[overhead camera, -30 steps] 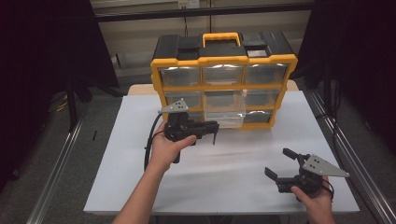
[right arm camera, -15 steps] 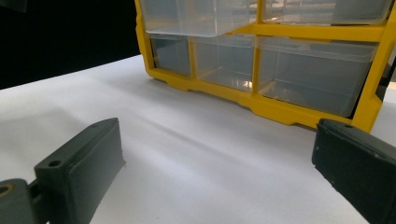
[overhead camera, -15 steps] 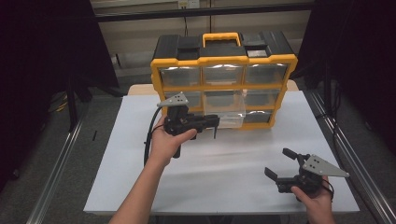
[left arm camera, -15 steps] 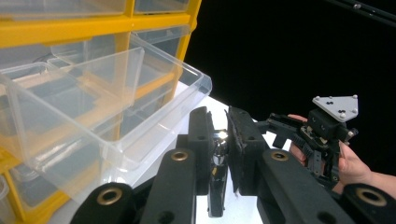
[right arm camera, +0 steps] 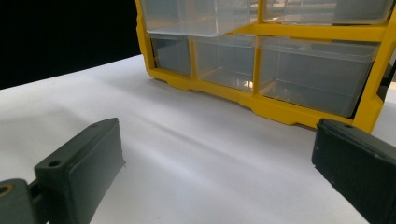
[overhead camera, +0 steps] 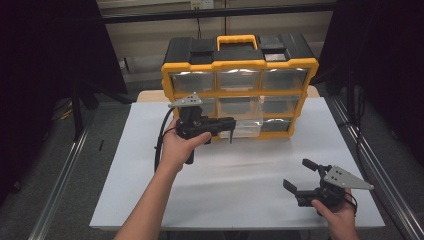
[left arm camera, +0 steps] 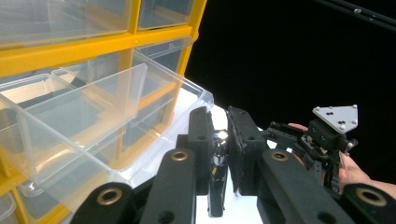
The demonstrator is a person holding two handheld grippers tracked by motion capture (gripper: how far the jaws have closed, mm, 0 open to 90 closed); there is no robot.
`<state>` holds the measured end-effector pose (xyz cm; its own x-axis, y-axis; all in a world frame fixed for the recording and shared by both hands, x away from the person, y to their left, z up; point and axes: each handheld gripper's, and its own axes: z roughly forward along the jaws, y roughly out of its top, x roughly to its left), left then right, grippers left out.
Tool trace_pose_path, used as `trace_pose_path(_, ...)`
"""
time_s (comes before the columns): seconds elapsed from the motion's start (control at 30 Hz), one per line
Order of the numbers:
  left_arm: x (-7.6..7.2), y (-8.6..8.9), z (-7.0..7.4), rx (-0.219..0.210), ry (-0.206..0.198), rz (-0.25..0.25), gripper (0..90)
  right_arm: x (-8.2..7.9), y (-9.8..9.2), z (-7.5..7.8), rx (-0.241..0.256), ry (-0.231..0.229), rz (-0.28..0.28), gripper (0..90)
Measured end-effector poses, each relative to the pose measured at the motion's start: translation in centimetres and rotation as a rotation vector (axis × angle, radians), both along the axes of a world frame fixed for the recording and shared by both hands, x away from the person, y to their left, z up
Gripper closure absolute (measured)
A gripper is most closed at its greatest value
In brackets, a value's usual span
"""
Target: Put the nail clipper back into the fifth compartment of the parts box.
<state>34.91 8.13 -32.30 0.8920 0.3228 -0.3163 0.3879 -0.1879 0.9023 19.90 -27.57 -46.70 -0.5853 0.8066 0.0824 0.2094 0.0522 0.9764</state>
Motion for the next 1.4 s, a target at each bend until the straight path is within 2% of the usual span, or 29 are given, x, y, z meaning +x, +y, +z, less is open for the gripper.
trace_pose_path(0.6,0.8,-0.6,1.9,-0.001,-0.024,0.017,80.7,0.0,-0.1,0.0,0.003,0.001,0.002,1.4)
trace_pose_path(0.63,0.8,-0.6,2.0,-0.015,-0.024,0.008,80.7,0.0,-0.1,0.0,0.003,0.001,0.001,1.4)
trace_pose_path(0.77,0.9,-0.7,2.2,-0.009,-0.031,0.015,80.8,0.0,-0.1,0.0,0.0,0.0,0.001,1.4)
trace_pose_path(0.83,1.1,-0.7,2.5,-0.022,-0.025,0.022,80.7,0.0,0.0,0.0,0.001,0.0,0.0,1.5)
trace_pose_path(0.87,1.2,-0.6,2.6,-0.005,-0.032,0.027,80.7,0.0,0.0,0.0,0.001,0.0,0.0,1.5)
trace_pose_path(1.2,1.9,-1.4,3.0,-0.003,-0.055,0.042,80.7,0.0,-0.1,0.0,0.0,-0.001,0.001,1.5)
trace_pose_path(1.4,2.3,-1.7,3.2,-0.022,-0.062,0.049,80.7,0.0,-0.1,0.0,0.006,-0.001,0.0,1.5)
